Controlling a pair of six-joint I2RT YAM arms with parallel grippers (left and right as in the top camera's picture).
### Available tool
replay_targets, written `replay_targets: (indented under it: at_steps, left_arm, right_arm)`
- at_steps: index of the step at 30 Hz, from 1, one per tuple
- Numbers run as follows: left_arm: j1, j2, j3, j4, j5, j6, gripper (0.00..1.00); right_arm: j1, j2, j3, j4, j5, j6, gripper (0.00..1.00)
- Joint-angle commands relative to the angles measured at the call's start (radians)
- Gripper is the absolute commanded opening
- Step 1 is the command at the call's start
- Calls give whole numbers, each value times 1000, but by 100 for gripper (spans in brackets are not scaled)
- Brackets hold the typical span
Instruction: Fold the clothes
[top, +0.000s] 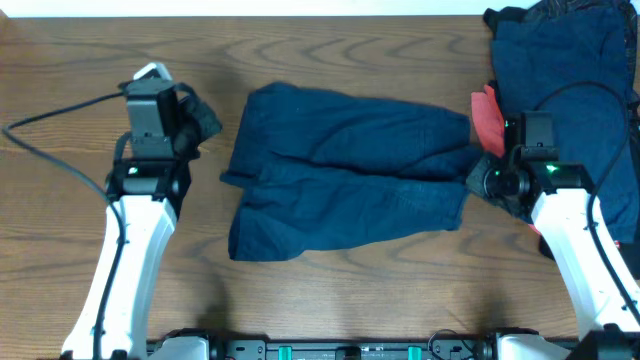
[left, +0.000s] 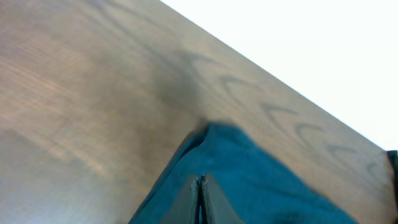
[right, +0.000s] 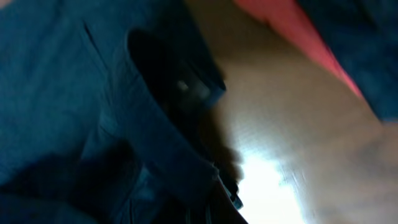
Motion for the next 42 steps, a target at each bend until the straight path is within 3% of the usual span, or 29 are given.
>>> replay_targets:
  at_steps: [1,7,18,20,24,27,32,42]
  left_arm:
    - [-16,44,14,42,-29,16,6]
    - [-45,77,14,19,-30,48,6]
    - [-97,109,14,-161,27,317,7]
    - [-106,142,14,-165,80,362,15]
    - [-112,225,15,-159,143,411,43]
    - [-112,294,15,-159,150,443,54]
    - [-112,394,15,-155,154,452,60]
    - [-112,458,15,-126,297,504,61]
  right_arm:
    - [-5,24,5,37,24,-60,2]
    - [-5,45,5,50,0,-93,3]
    - [-5,45,5,41,-51,-255,16]
    - [-5,45,5,40,-51,-257,18]
    - [-5,45,5,37,-52,-257,20]
    - [-5,45,5,28,-51,-257,21]
    - [-5,45,5,21,-51,-258,21]
    - [-5,45,5,22,-51,-257,22]
